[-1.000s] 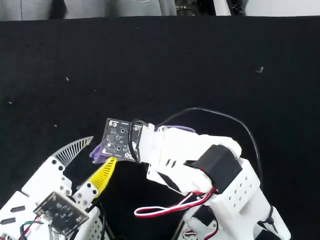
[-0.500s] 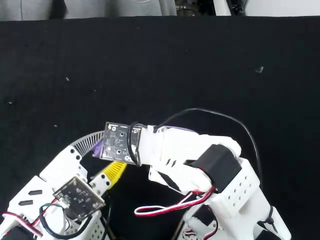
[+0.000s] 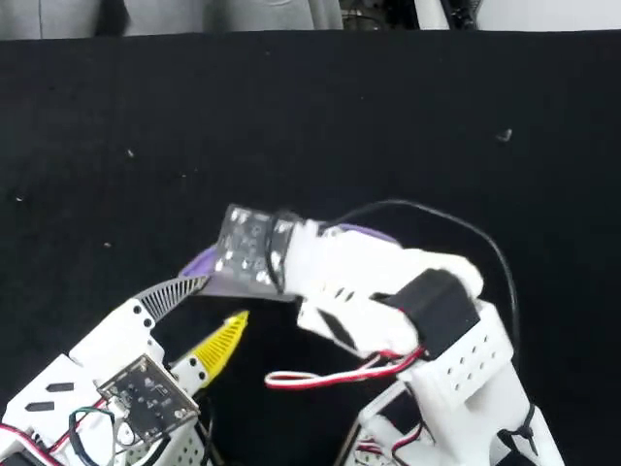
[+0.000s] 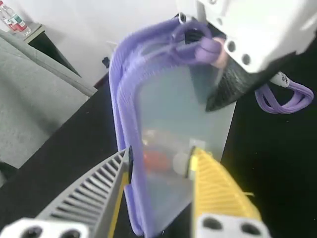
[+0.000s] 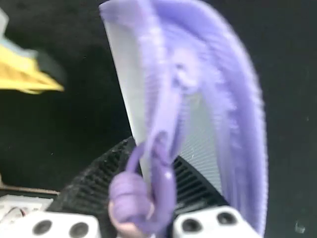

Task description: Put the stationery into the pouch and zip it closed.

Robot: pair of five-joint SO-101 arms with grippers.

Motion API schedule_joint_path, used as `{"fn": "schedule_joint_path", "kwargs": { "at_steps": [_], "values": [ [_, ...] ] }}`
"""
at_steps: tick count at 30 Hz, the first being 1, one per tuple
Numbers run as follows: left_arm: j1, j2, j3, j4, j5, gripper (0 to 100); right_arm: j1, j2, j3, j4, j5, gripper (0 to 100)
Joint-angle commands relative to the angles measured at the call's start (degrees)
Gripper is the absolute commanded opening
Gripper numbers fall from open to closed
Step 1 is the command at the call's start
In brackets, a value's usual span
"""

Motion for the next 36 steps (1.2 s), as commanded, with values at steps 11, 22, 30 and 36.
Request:
{"fn": "schedule_joint_path", "kwargs": {
  "at_steps": [11, 22, 30, 36],
  "values": [
    [0.84, -0.09, 1.98, -0.09, 3.34, 3, 2.02, -0.57, -3.65, -6.77, 0.44, 1.1],
    [0.31, -2.99, 2.07, 7.56, 3.43, 3, 12.57, -0.22, -3.3, -30.33, 0.09, 1.1],
    [0.31, -2.99, 2.15, 8.26, 7.56, 3, 14.86, 2.42, -3.38, -42.81, 2.99, 1.1],
    [0.31, -2.99, 2.15, 8.44, 7.47, 3, 14.68, 8.22, 0.04, -41.14, 2.99, 1.1]
  ]
}}
